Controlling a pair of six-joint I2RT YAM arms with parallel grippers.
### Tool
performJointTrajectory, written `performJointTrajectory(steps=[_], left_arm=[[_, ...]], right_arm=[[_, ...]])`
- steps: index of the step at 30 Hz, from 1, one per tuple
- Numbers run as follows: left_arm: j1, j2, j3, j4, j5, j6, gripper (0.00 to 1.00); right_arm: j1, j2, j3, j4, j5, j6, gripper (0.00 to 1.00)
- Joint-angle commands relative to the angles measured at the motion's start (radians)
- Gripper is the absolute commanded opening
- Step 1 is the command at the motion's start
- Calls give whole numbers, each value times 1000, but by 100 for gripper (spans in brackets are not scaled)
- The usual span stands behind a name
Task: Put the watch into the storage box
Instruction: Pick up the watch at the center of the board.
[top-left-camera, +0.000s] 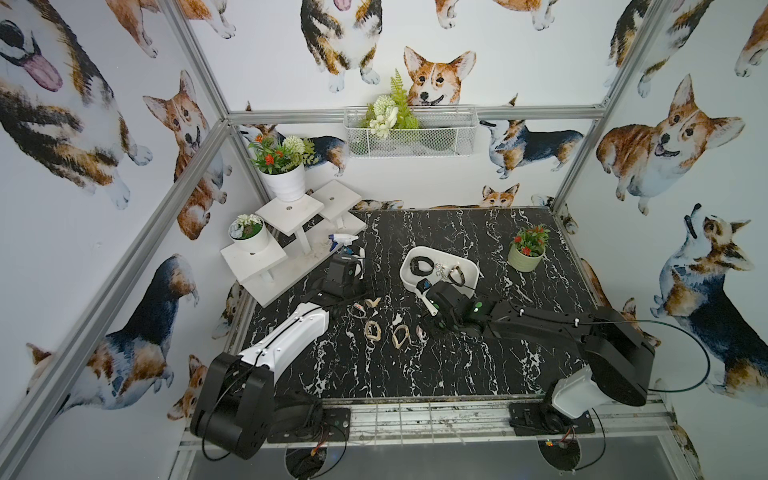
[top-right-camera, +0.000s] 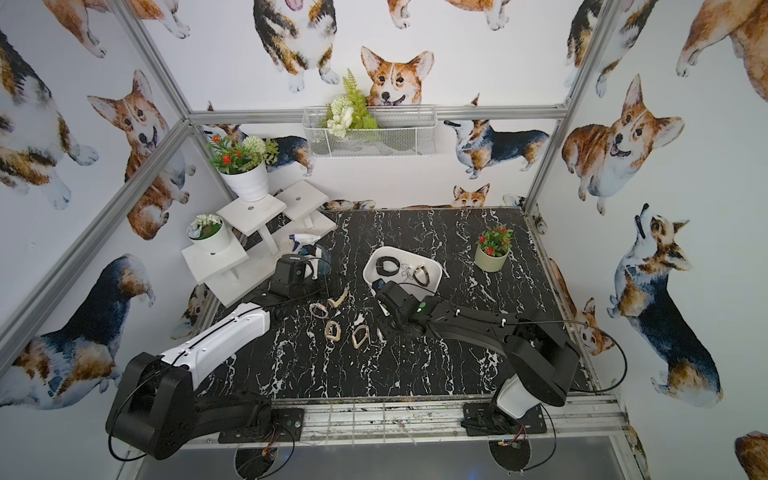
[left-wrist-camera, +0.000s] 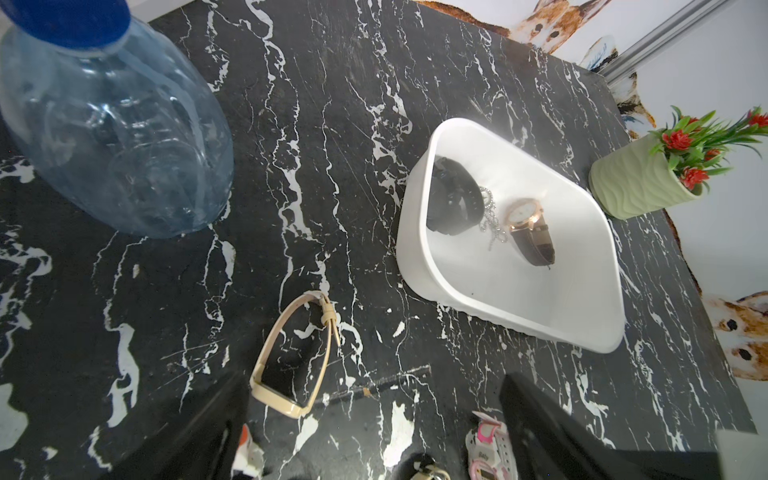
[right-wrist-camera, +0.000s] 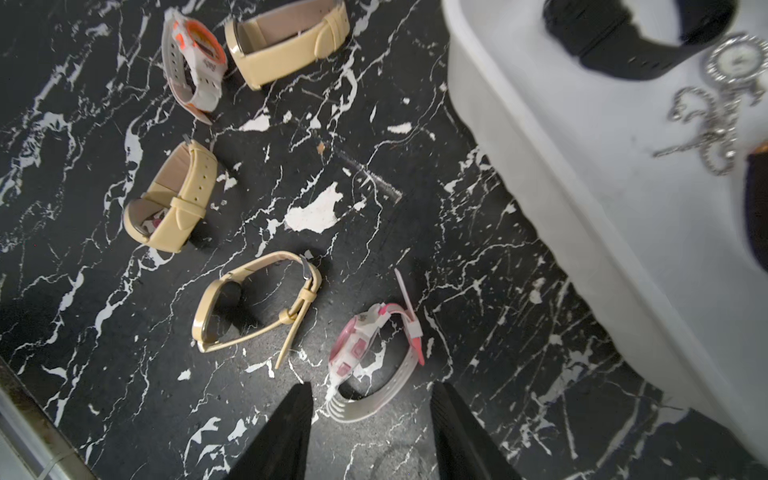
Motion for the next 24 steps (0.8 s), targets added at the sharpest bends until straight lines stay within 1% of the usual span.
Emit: performJointTrajectory(steps=[1,9,18,21,24], left_arm=[[2,4,-3,23,11,3,100],[3,6,-3,24,11,8,100],[2,8,-3,25,11,11,100],[2,7,-4,24,9,12,100],[2,4,-7,24,8,12,100]], right_arm=[[5,36,-1,41,6,38,52],[19,102,14,47,-5,41,51],[29,148,41,41,-18,43,45],[29,163,46,39,-19,46,41],[31,171,48,37,-23,50,32]])
